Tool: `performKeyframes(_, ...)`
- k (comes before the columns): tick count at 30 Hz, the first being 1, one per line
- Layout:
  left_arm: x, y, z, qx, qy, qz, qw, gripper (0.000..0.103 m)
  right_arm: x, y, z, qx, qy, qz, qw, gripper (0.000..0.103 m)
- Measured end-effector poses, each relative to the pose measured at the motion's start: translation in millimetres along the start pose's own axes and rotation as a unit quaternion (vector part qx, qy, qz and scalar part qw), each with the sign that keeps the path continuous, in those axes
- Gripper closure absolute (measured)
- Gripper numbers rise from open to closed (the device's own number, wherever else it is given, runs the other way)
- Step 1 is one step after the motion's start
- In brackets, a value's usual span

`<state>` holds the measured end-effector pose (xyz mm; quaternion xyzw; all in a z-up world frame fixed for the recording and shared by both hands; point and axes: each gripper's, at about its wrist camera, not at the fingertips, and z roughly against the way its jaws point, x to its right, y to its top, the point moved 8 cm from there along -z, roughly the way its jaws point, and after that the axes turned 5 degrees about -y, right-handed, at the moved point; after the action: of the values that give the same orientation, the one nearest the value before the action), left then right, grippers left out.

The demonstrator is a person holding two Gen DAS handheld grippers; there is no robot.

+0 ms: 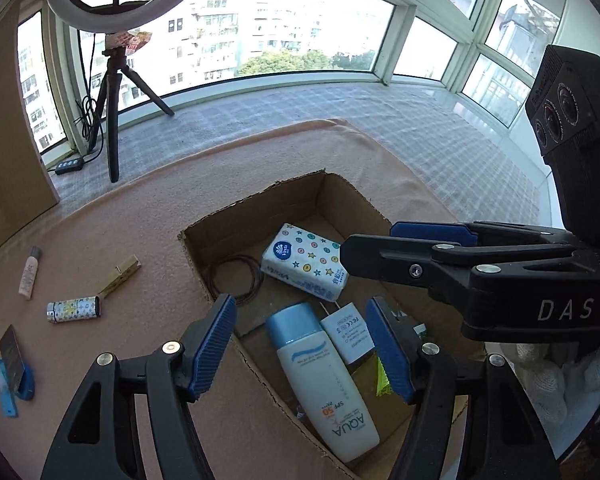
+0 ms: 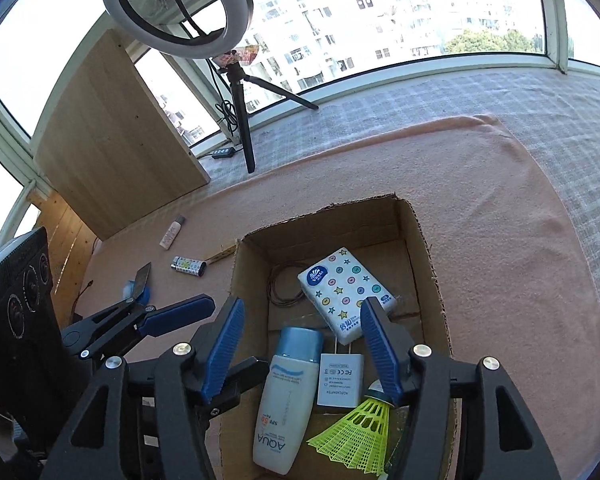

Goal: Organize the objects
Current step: 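Open both grippers to drop the tissue pack into the box, then move the right tool to the black power bank on the blue stand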

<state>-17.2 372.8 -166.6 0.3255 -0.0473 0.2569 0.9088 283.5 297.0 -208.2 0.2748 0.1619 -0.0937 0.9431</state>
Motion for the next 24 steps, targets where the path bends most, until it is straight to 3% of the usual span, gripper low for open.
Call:
performKeyframes(12,-67.0,-55.5,85.1,0.014,0.013,0.032,0.9993,0.032,-69.4,-35.1,5.9,-0.002,0.018,-0.003,1.000,0.046)
performKeyframes(24,-188.4,-173.3,182.2,0.018,0.073,0.108,0.9913,0.032,-188.6,-55.8,-24.5,-0.018,0.023,0.079,0.996,0.046)
